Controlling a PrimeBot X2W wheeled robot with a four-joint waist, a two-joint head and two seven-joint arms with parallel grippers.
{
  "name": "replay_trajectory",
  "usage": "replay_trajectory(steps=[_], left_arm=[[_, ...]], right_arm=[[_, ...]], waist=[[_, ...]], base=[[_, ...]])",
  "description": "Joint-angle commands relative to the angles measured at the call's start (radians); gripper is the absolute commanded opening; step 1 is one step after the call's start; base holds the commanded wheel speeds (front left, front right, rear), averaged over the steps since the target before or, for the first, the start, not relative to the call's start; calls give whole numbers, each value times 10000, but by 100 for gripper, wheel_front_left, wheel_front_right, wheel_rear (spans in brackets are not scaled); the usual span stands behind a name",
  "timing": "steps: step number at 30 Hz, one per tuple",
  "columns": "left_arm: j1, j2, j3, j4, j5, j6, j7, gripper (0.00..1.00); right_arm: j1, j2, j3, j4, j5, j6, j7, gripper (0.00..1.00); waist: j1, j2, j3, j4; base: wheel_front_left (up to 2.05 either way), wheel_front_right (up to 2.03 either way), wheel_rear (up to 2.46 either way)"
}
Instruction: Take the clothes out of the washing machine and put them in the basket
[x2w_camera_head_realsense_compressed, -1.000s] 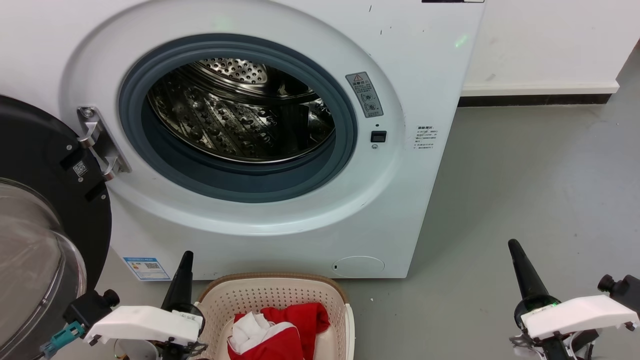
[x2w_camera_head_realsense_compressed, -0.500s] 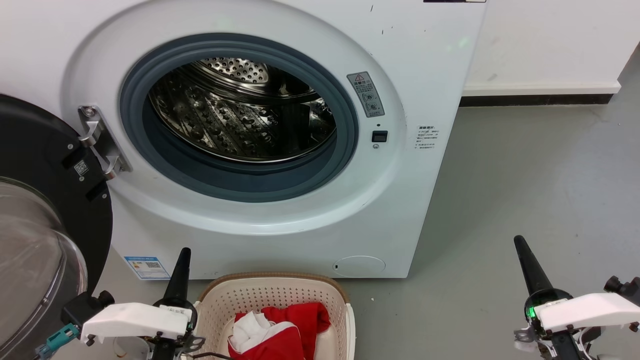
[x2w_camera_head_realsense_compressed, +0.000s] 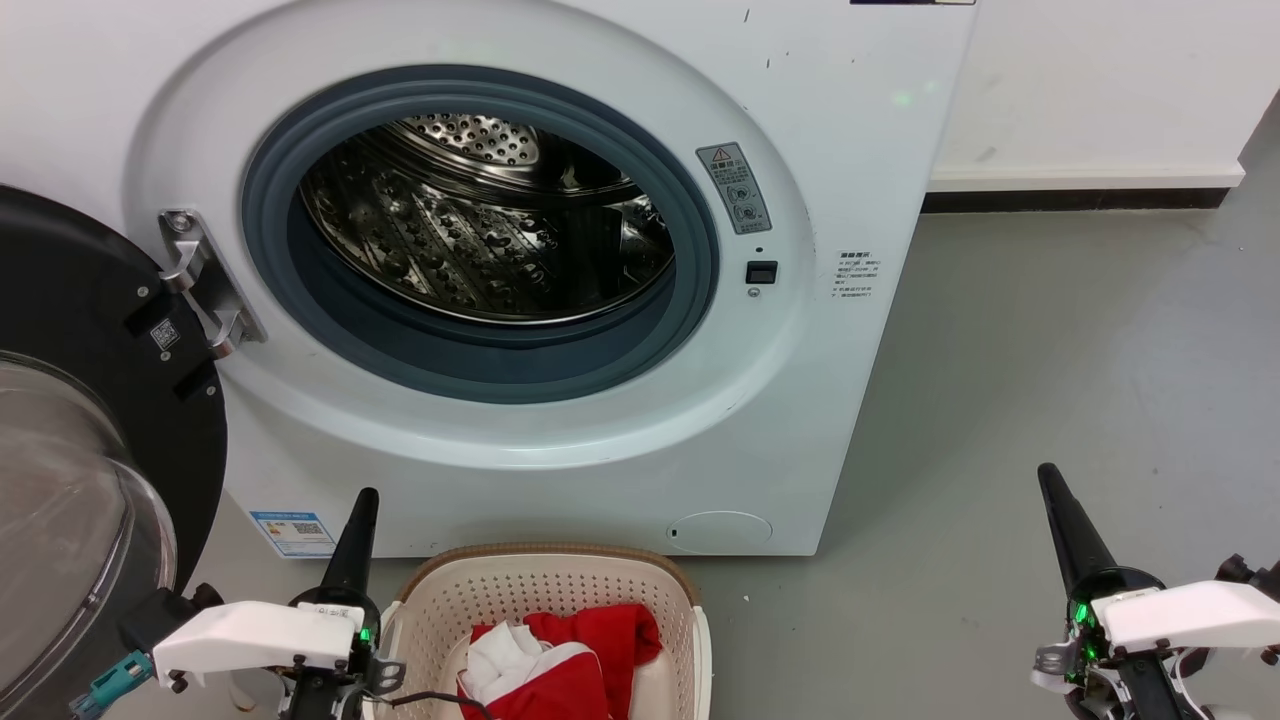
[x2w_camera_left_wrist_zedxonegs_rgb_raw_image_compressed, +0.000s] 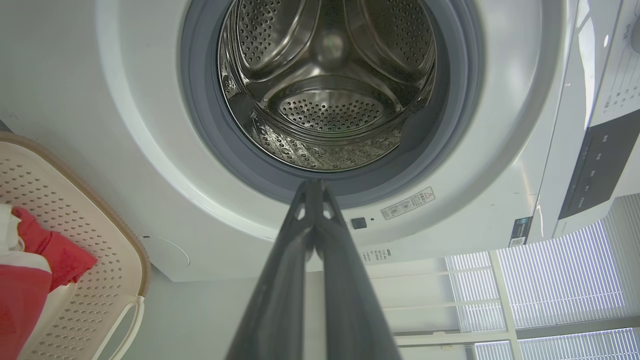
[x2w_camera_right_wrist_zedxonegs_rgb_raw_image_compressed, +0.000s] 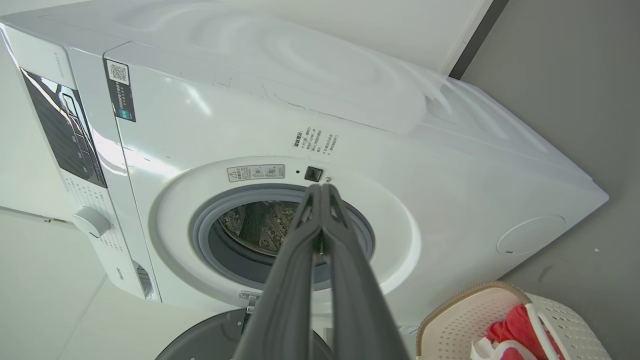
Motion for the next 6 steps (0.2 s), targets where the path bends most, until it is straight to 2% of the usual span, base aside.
replay_trajectory(steps=[1,6], left_arm=[[-165,4,84,0,-241,-91,49,0],[-227,-29,157,84,-661,-155,138,0]], right_arm=[[-225,-18,-53,12,270,-1,44,0],[-289,-6,-110,89,709,-1,94,0]], waist=[[-1,0,1,3],[-1,0,4,13]], base=[[0,0,0],[0,0,0]])
